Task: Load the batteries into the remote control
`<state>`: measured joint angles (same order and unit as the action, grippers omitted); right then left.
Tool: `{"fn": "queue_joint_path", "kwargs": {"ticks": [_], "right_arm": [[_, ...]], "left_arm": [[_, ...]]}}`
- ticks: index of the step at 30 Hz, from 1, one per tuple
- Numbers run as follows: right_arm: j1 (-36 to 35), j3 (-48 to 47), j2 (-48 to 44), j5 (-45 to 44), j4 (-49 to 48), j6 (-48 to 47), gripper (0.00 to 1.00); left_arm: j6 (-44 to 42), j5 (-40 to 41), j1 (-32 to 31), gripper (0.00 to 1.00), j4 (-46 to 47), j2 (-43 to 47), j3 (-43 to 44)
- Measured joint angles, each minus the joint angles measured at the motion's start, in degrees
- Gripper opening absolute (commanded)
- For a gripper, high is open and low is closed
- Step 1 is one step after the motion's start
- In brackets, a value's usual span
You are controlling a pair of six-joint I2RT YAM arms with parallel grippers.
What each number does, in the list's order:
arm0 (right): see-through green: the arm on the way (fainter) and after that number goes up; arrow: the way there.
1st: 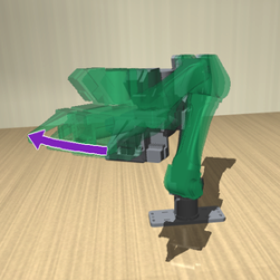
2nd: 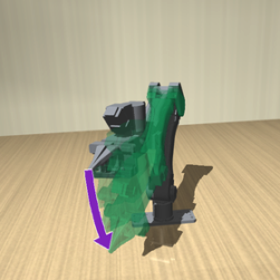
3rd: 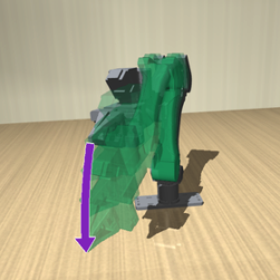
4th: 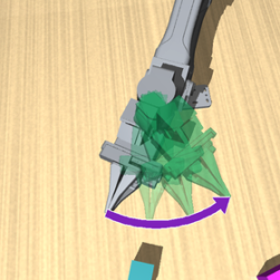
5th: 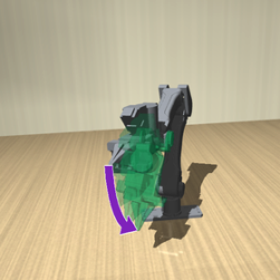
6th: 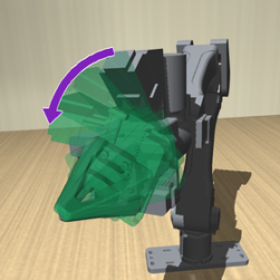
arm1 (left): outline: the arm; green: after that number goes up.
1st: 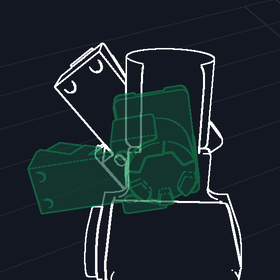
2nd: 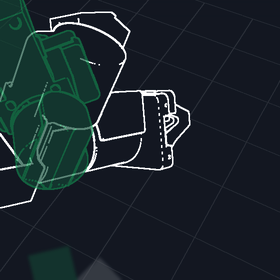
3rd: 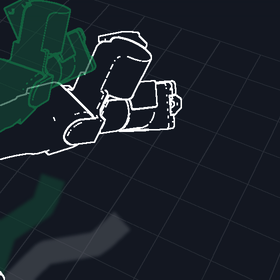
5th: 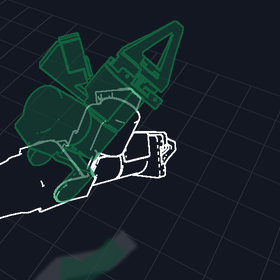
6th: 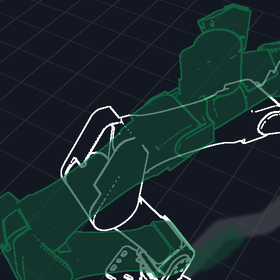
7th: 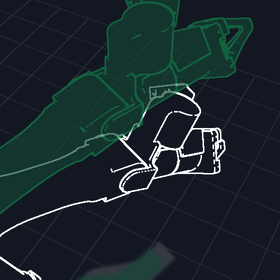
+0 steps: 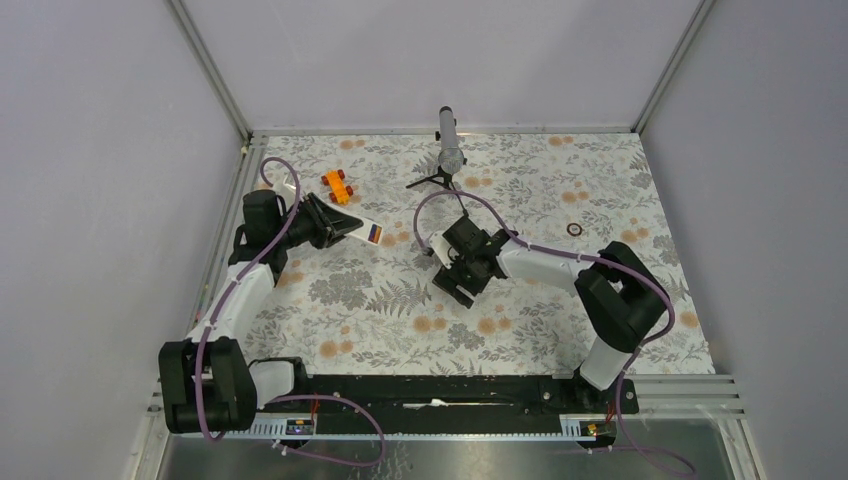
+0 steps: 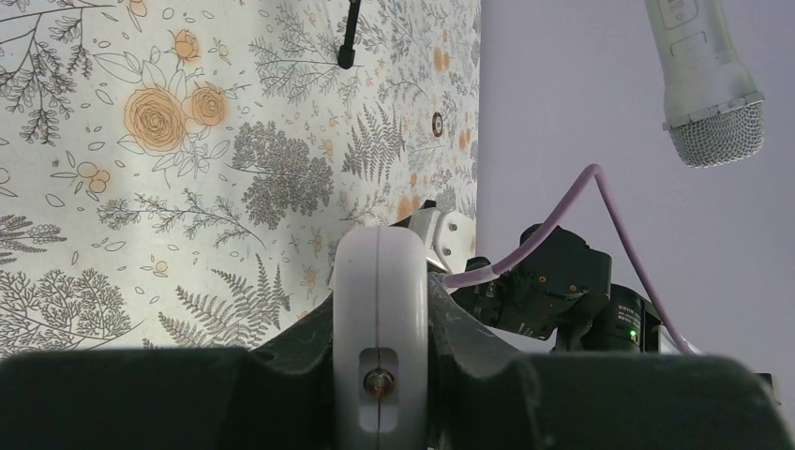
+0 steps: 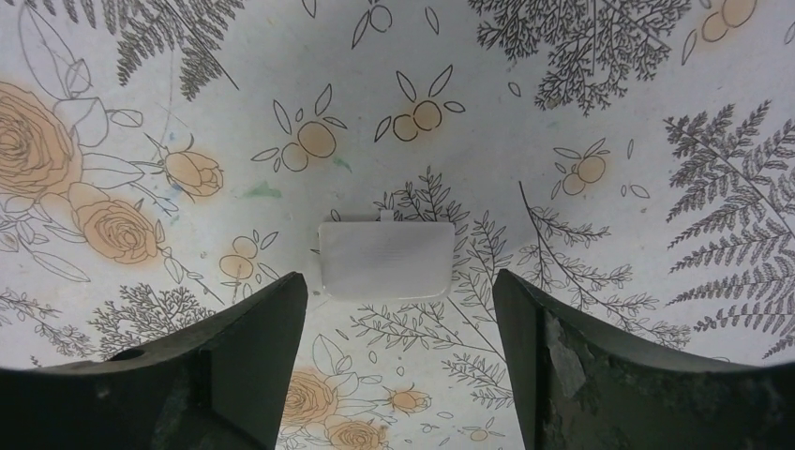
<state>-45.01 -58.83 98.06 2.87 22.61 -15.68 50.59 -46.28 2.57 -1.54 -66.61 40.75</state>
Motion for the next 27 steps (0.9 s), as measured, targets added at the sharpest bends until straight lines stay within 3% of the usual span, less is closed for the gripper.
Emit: {"fn": "queue_joint_path", "kwargs": {"ticks": [5, 11, 20, 24, 27], "right_arm": [[0.0, -1.27, 1.53, -0.46, 3.19, -0.02, 0.8], [0.0, -1.4, 2.45, -0.26, 5.42, 0.02, 0.72], [0.0, -4.04, 4.63, -0.42, 5.88, 0.0, 0.72], [0.0, -5.07, 5.4, -0.26, 5.99, 0.11, 0.63], [0.0, -5.09, 5.42, -0.37, 6.51, 0.42, 0.65]], "left_arm": [[0.02, -0.31, 0.28, 0.0, 0.11, -1.07, -0.02], [0.42, -0.87, 0.55, 0.0, 1.42, -1.84, -0.09], [0.74, -1.49, 0.72, 0.0, 2.21, -1.88, -0.15], [0.92, -1.53, 0.83, 0.0, 2.64, -1.88, -0.76], [0.94, -1.53, 0.87, 0.0, 2.54, -1.88, -1.2]]}}
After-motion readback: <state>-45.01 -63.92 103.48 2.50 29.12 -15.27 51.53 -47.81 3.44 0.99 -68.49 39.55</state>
